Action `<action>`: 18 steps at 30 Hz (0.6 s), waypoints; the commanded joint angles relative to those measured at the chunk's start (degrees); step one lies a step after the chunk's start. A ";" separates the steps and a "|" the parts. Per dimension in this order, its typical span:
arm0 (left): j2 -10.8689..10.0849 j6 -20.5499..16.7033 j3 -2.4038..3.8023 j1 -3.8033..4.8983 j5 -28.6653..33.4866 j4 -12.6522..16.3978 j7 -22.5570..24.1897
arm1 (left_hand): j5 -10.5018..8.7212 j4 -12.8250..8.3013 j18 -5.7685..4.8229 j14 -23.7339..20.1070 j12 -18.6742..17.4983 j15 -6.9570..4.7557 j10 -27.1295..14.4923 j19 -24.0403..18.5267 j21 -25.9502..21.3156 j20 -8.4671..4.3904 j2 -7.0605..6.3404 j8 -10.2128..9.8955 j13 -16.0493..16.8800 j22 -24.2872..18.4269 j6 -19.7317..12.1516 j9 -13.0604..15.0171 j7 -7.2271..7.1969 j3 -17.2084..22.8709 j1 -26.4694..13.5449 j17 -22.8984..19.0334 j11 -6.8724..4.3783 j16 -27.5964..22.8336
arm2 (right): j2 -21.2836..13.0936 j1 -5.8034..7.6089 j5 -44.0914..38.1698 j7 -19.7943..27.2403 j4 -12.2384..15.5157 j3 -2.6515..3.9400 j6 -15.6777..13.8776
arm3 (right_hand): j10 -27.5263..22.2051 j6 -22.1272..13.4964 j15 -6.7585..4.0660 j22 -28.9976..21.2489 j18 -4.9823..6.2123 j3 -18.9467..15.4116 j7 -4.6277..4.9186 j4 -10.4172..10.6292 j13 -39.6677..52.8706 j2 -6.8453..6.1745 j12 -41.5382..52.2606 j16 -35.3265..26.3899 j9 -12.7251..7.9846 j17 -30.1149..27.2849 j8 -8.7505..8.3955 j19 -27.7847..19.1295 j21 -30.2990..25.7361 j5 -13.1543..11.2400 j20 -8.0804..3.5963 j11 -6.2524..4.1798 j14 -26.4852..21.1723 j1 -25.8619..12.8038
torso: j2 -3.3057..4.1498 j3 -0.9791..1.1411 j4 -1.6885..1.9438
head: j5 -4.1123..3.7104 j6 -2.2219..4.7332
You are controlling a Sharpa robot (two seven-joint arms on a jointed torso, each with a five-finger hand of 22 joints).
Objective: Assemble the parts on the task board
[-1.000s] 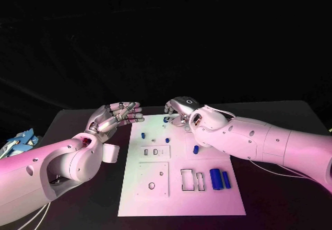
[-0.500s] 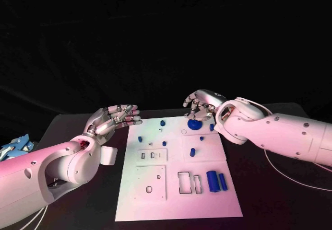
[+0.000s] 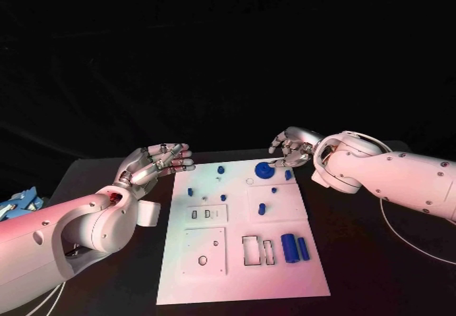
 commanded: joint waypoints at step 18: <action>-0.02 1.59 0.03 0.03 0.06 0.19 0.67 | -0.32 0.01 0.79 0.34 -0.31 0.20 0.12 0.29 -0.29 -0.07 -0.43 -0.30 0.01 -0.07 -0.04 -0.05 1.91 0.42 0.13 0.08 0.22 -0.23 | 3.75 -2.46 -6.20 -2.17 -2.51 -0.24 -1.10 | 1.30 -1.34 0.82 1.72 -0.76 -0.65 0.21 0.39 3.18 0.13 3.47 1.83 0.27 7.23 0.34 1.30 1.39 0.37 0.28 0.38 4.53 0.97 | 0.07 0.01 0.03 | 0.27 -1.05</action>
